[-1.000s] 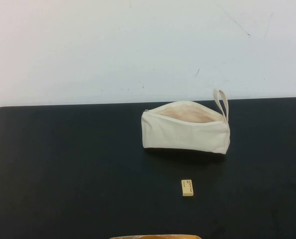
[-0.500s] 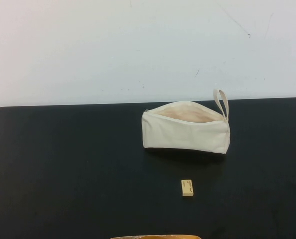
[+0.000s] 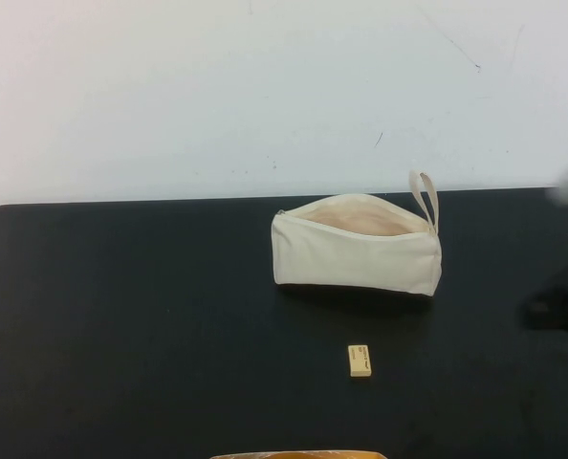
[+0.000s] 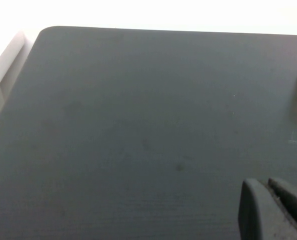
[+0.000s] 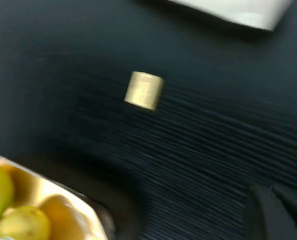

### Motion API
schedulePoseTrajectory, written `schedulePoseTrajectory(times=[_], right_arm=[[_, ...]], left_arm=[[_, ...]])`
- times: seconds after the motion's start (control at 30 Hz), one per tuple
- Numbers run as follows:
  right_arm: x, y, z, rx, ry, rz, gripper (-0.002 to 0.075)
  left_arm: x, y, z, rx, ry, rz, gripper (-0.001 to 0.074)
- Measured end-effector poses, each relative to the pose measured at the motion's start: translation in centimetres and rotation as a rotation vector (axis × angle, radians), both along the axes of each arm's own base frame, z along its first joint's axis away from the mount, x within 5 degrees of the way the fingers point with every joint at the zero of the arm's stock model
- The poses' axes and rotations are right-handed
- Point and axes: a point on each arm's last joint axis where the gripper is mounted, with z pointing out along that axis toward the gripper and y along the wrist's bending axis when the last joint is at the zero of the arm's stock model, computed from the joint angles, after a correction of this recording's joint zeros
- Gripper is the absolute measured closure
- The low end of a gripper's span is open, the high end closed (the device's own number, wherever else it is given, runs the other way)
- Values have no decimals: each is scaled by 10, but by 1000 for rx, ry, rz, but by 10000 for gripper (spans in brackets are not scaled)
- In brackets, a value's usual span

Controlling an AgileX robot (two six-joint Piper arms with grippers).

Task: Put eraser into pencil case
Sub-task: Pick up the eraser from the table

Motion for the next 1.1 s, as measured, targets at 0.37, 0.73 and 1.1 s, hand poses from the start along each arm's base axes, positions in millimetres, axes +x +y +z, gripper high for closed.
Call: schedulePoseTrajectory(times=[0.37, 0.73, 1.1], right_arm=[[34, 119, -34, -268, 80, 206, 727], [52, 154, -62, -386, 74, 222, 727], [69, 164, -84, -359, -13, 183, 689]], left_arm=[[0, 0, 0, 0, 0, 0, 737], [0, 0, 0, 0, 0, 0, 737], [0, 0, 0, 0, 0, 0, 737]])
